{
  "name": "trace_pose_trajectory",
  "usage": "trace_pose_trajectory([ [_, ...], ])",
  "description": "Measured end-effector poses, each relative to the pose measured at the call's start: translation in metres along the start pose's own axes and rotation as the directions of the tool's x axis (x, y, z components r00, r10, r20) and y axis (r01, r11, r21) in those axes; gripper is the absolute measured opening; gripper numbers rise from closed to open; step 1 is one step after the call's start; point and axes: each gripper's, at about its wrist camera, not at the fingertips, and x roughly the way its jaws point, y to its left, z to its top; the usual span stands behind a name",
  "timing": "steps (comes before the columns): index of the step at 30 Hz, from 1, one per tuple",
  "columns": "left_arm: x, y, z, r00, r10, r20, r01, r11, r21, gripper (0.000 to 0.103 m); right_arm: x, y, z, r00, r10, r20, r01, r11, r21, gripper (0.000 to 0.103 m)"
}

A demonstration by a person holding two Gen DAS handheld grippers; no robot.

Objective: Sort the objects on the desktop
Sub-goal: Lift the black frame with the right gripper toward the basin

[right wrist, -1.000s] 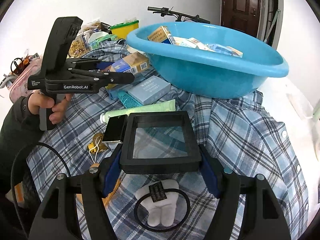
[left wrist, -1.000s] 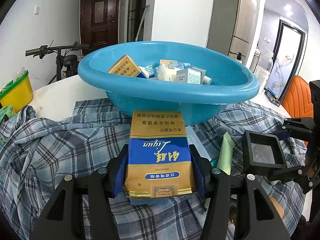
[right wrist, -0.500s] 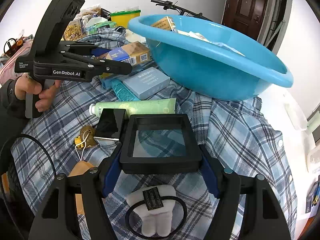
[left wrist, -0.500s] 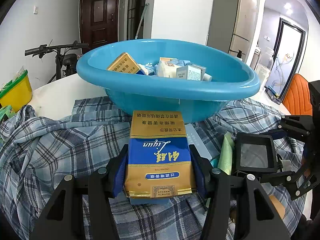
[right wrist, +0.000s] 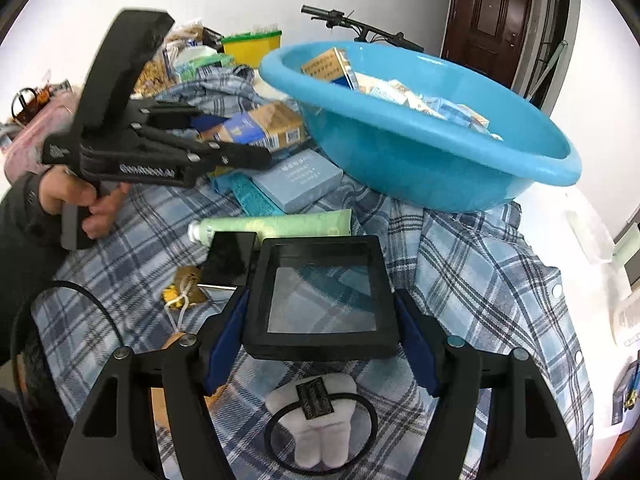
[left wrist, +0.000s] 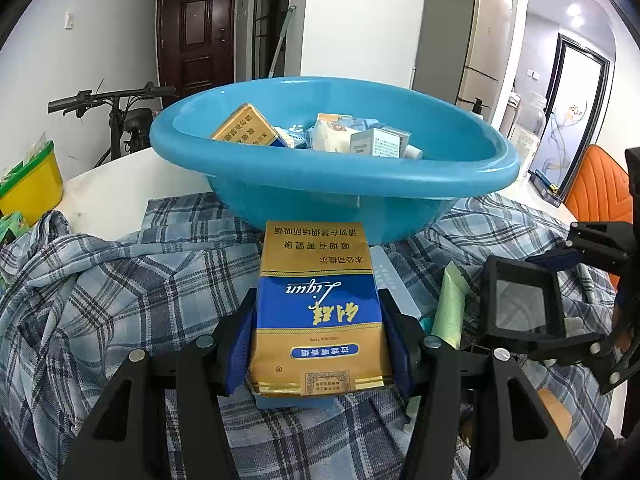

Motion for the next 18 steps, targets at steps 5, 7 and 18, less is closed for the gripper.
trace_pose_trajectory([
  [5, 0.000, 0.000, 0.000, 1.000, 0.001, -0.004, -0.001, 1.000, -0.007, 0.058, -0.011, -0.012, 0.006, 0.995, 0.079, 0.059, -0.083, 0.994, 0.067, 0.070],
  [7, -0.001, 0.000, 0.000, 1.000, 0.000, -0.003, 0.000, 1.000, -0.007, 0.058, -0.013, -0.019, 0.007, 0.996, 0.052, 0.070, -0.058, 0.994, 0.087, 0.069],
  [18, 0.000, 0.001, 0.001, 1.000, 0.006, -0.006, -0.006, 1.000, -0.006, 0.058, -0.030, -0.038, 0.012, 0.993, -0.038, 0.112, 0.025, 0.993, 0.116, 0.069],
])
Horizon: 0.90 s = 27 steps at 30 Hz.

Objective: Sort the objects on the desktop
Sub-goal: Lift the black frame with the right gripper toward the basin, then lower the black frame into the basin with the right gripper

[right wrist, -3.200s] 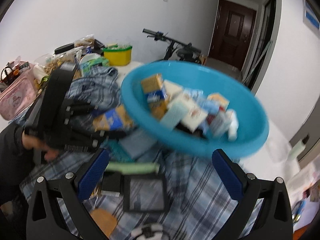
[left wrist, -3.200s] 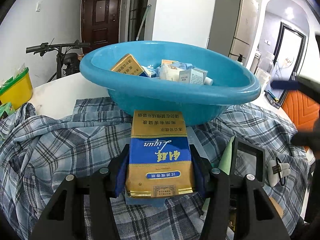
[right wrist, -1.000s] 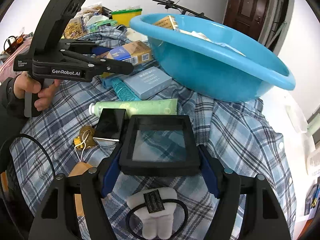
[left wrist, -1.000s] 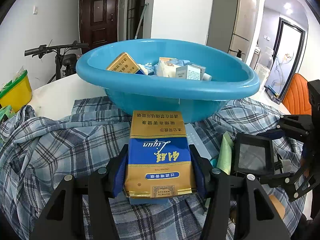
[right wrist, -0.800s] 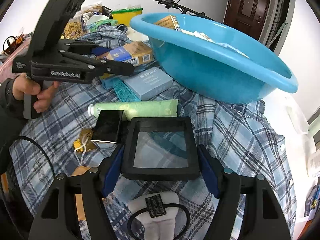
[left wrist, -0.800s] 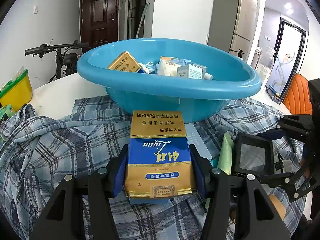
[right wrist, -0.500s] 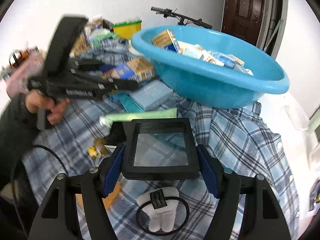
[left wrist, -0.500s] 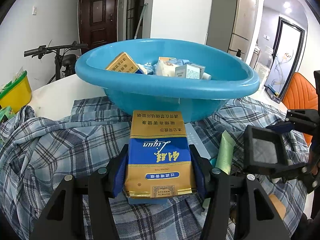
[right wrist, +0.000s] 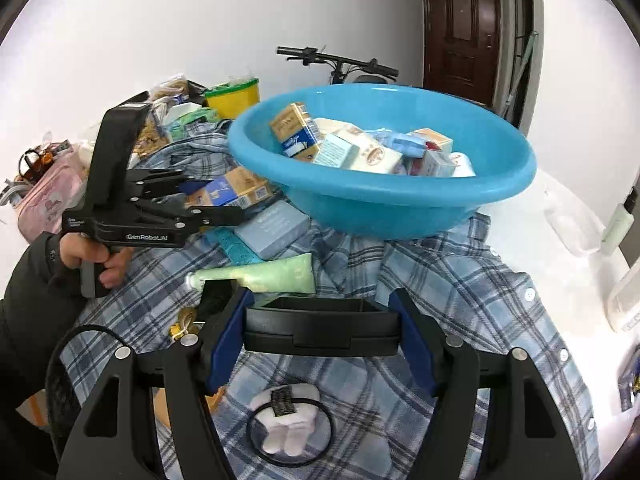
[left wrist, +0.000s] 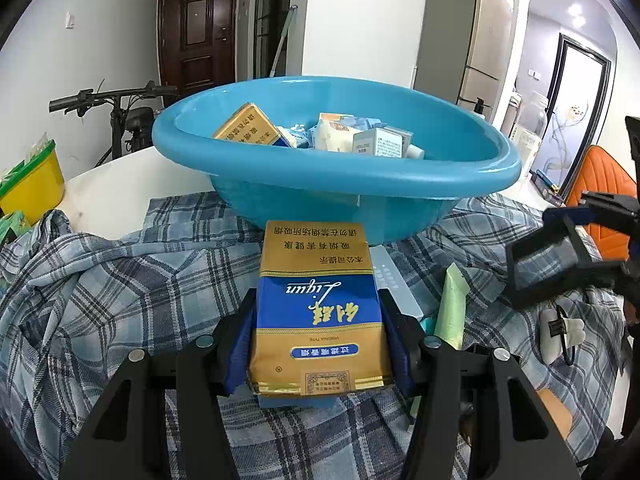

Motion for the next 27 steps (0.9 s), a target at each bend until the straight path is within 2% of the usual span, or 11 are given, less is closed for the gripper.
trace_pose_trajectory([
  [4, -0.001, 0.001, 0.000, 1.000, 0.000, 0.005, 0.000, 1.000, -0.002, 0.058, -0.007, 0.001, 0.006, 1.000, 0.027, 0.000, -0.027, 0.999, -0.017, 0.069],
  [11, -0.002, 0.000, 0.000, 1.000, -0.004, 0.009, 0.004, 1.000, -0.003, 0.058, -0.032, 0.006, 0.034, 0.998, 0.013, 0.069, -0.010, 0.999, -0.053, 0.069],
  [20, 0.000, 0.000, 0.000, 1.000, -0.009, 0.009, 0.009, 1.000, -0.004, 0.058, -0.049, 0.007, 0.108, 0.984, 0.018, 0.179, -0.001, 0.996, -0.094, 0.069],
  [23, 0.002, 0.000, -0.001, 1.000, -0.004, 0.006, 0.004, 1.000, -0.001, 0.058, -0.045, 0.008, 0.134, 0.979, 0.011, 0.204, 0.010, 0.995, -0.103, 0.069],
  [27, 0.001, -0.001, -0.001, 1.000, 0.001, 0.002, -0.001, 1.000, -0.005, 0.058, -0.025, 0.008, 0.168, 0.979, 0.042, 0.200, -0.022, 0.994, -0.104, 0.069],
])
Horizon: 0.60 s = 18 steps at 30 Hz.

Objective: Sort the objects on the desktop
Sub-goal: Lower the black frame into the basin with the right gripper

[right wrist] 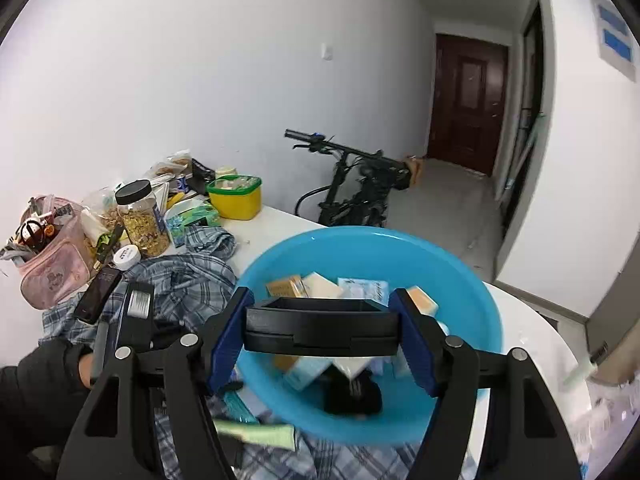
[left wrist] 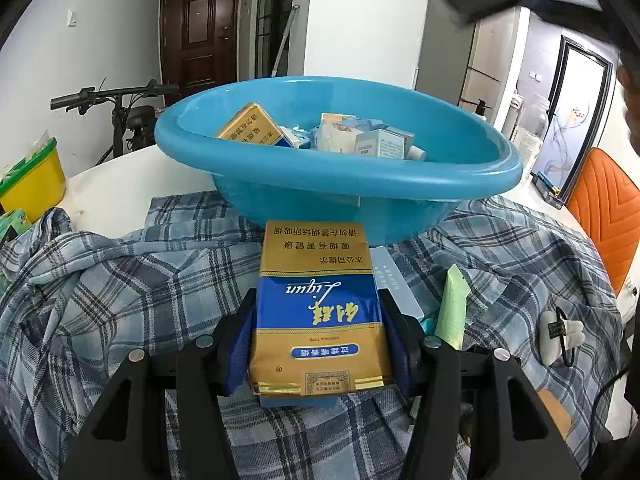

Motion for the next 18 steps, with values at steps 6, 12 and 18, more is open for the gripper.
trace_pose_trajectory([
  [6, -0.004, 0.003, 0.002, 1.000, 0.002, 0.015, -0.001, 1.000, -0.013, 0.058, 0.039, -0.007, 0.023, 1.000, 0.009, 0.009, -0.010, 1.000, 0.029, 0.069],
  [12, -0.005, 0.004, 0.002, 1.000, -0.005, 0.017, 0.006, 1.000, -0.023, 0.058, 0.067, -0.018, 0.021, 1.000, 0.001, -0.015, 0.000, 0.999, 0.053, 0.069],
  [18, -0.004, 0.005, 0.002, 1.000, 0.002, 0.015, -0.001, 1.000, -0.024, 0.058, 0.076, -0.037, 0.015, 0.999, -0.015, -0.040, 0.018, 0.997, 0.077, 0.069],
])
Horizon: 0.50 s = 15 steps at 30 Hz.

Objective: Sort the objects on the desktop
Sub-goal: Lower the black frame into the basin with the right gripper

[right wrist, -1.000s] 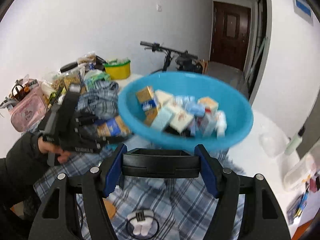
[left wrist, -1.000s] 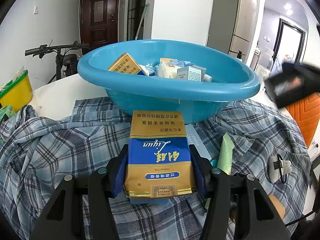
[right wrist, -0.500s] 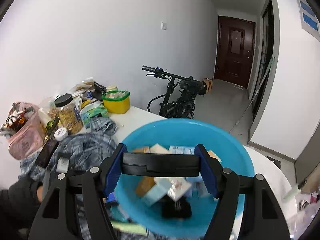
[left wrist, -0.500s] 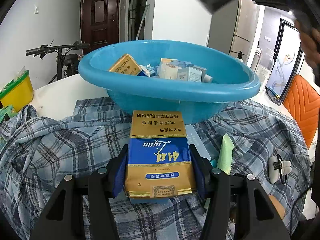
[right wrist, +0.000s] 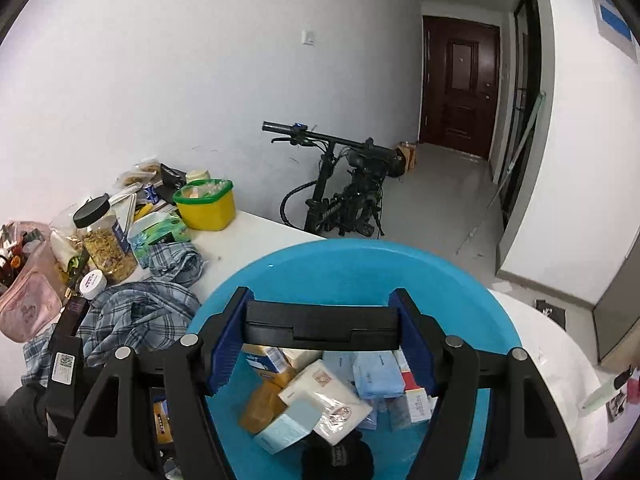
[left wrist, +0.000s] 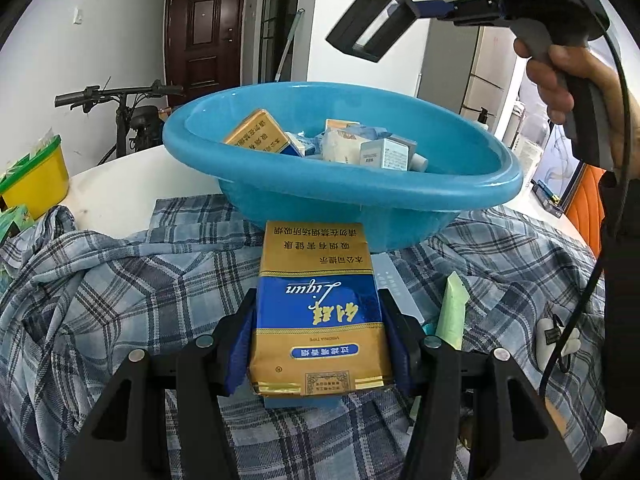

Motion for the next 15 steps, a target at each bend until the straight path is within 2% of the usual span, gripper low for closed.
trace_pose_trajectory([
  [9, 0.001, -0.002, -0.001, 1.000, -0.002, -0.010, 0.002, 1.000, 0.003, 0.058, -0.009, -0.016, 0.001, 1.000, -0.010, 0.023, 0.009, 0.999, 0.032, 0.069],
  [15, -0.009, -0.011, -0.002, 1.000, 0.023, -0.022, -0.022, 0.999, 0.033, 0.058, -0.009, -0.025, 0.001, 1.000, -0.002, 0.026, 0.000, 0.998, 0.057, 0.069],
])
